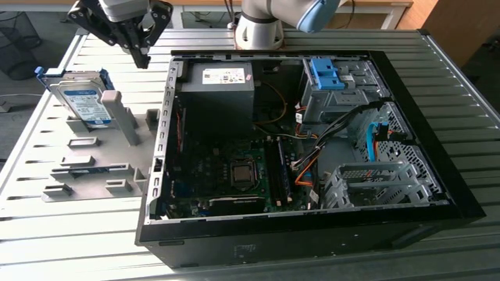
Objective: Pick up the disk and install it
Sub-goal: 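Reach for the disk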
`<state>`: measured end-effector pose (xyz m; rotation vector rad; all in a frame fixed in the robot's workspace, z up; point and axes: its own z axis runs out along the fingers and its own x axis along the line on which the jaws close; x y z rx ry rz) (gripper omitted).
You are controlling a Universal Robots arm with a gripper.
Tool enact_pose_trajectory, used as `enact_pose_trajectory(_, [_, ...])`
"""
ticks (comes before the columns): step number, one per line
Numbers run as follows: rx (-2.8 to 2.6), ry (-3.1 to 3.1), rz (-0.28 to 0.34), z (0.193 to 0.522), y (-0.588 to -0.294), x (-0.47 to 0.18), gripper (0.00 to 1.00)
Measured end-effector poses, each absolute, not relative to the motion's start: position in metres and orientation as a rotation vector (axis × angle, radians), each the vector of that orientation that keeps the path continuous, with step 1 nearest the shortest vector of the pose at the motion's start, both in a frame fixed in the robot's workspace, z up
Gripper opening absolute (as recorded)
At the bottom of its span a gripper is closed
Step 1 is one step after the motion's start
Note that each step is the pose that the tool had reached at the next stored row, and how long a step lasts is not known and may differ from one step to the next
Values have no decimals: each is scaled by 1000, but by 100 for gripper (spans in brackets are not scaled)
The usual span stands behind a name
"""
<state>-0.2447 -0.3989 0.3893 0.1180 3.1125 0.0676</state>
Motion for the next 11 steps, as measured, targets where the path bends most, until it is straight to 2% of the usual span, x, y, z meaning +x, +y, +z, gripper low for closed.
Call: enact_pose_trajectory(11, [118,3112,67,389,-394,-251,11])
